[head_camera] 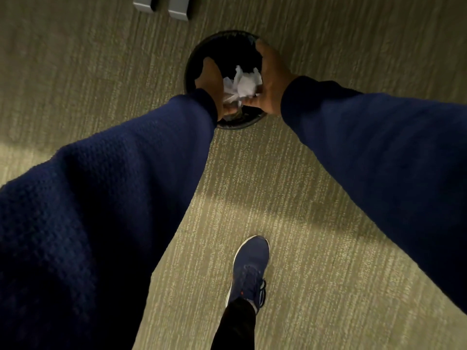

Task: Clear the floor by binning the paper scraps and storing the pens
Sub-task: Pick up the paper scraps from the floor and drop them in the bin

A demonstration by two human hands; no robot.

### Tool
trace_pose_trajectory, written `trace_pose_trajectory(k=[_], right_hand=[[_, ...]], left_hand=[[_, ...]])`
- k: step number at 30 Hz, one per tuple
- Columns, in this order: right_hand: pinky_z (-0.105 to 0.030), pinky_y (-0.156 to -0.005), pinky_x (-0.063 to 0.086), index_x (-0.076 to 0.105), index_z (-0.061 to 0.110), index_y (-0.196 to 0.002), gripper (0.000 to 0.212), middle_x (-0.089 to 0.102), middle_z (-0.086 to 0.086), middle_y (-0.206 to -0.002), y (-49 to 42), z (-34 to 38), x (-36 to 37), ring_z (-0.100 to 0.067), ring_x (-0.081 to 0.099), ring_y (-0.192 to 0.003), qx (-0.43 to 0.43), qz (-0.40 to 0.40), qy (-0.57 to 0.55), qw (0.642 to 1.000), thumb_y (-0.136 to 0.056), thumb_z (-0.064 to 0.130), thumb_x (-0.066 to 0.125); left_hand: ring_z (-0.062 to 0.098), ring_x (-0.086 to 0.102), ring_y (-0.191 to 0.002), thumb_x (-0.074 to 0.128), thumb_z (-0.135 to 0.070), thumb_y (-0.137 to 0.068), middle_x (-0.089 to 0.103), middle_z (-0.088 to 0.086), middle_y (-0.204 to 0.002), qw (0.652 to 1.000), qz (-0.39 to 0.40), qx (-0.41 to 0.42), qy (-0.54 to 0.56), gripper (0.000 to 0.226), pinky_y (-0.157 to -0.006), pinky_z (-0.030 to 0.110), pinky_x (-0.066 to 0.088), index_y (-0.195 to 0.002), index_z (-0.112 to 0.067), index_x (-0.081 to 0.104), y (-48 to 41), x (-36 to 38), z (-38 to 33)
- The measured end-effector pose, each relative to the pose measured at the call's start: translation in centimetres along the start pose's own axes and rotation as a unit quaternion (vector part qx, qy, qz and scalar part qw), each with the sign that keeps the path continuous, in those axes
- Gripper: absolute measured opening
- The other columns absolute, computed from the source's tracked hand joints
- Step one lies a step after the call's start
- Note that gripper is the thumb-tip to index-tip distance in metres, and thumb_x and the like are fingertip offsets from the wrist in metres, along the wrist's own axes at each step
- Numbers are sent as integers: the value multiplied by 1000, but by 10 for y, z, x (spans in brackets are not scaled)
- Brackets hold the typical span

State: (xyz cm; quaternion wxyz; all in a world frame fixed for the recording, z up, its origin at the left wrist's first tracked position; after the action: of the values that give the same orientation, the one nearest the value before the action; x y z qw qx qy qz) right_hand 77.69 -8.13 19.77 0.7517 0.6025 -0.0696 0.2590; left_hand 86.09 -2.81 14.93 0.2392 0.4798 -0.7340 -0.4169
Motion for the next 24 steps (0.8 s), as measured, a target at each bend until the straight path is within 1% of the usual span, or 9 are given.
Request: trace_pose_trajectory(k=[2,4,5,6,8,10,13,17,24], right_hand=[[-20,-104,46,14,1,-158,54,9,-29,-163,1,14,-9,-45,16,-146,-98,24,70,992,-111,26,25],[-47,-106,48,38,19,-154,54,36,-19,-158,2,28,-21,-41,37,-142,-104,14,121,987,-106,44,37],[-53,-105,46,47,22,-147,54,48,-14,-150,8,29,-25,-38,49,-133,-95,9,123,988,-103,52,38],[-52,-99,50,55,19,-138,54,57,-13,-141,4,34,-41,-34,58,-123,-106,-13,107,988,-102,55,38],[-43,-84,59,65,16,-117,49,69,-11,-118,15,35,-57,-29,66,-106,-133,-15,92,987,-101,55,40],[-45,-92,57,63,18,-115,47,68,-10,-110,34,30,-83,-28,67,-104,-140,-19,79,987,-101,57,41],[-49,-101,52,55,12,-134,62,62,-13,-113,62,16,-141,-28,62,-104,-134,-36,31,990,-98,61,44],[-48,-92,55,60,9,-122,56,60,-22,-126,121,-14,-225,-36,60,-114,-138,-83,-35,986,-98,57,46],[-43,-94,55,59,16,-130,60,63,-7,-117,257,-97,-405,-24,61,-110,-162,-143,38,976,-96,63,47]], left_hand=[[30,67,-90,34,-59,-99,65,9,-113,1000,17,1,-23,59,-62,37,53,-142,-19,46,7,7,-1],[27,65,-72,34,-60,-99,64,8,-92,999,18,2,-51,55,-56,35,54,-131,-18,49,13,7,3],[26,66,-65,33,-59,-100,65,8,-83,999,18,12,-48,50,-52,32,54,-118,-16,52,16,9,3],[26,68,-64,34,-57,-100,67,9,-79,999,11,10,-45,50,-52,30,54,-113,-12,53,19,11,7],[29,70,-90,36,-52,-101,68,11,-99,999,15,31,-40,52,-68,32,53,-129,-12,54,28,17,13],[29,66,-104,35,-52,-102,67,11,-116,996,40,37,-67,57,-77,33,52,-139,-12,52,43,28,25],[31,63,-114,28,-59,-102,62,13,-131,986,70,25,-152,64,-88,39,53,-142,-15,50,77,51,56],[29,62,-98,30,-56,-104,62,8,-104,968,71,51,-235,56,-84,41,51,-129,-14,56,130,94,110],[22,61,-84,36,-53,-103,63,8,-96,909,142,60,-387,54,-79,40,55,-125,-10,59,259,197,293]])
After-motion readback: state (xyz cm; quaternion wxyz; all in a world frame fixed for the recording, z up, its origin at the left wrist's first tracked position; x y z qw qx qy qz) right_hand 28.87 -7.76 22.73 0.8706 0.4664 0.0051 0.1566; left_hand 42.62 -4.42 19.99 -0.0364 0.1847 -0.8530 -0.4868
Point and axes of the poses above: each hand's wrist, its own y-axis away from the middle knuckle, its own x-axis out of the palm, z = x × y, the point moved 5 cm from there along -y, towards the middle knuckle
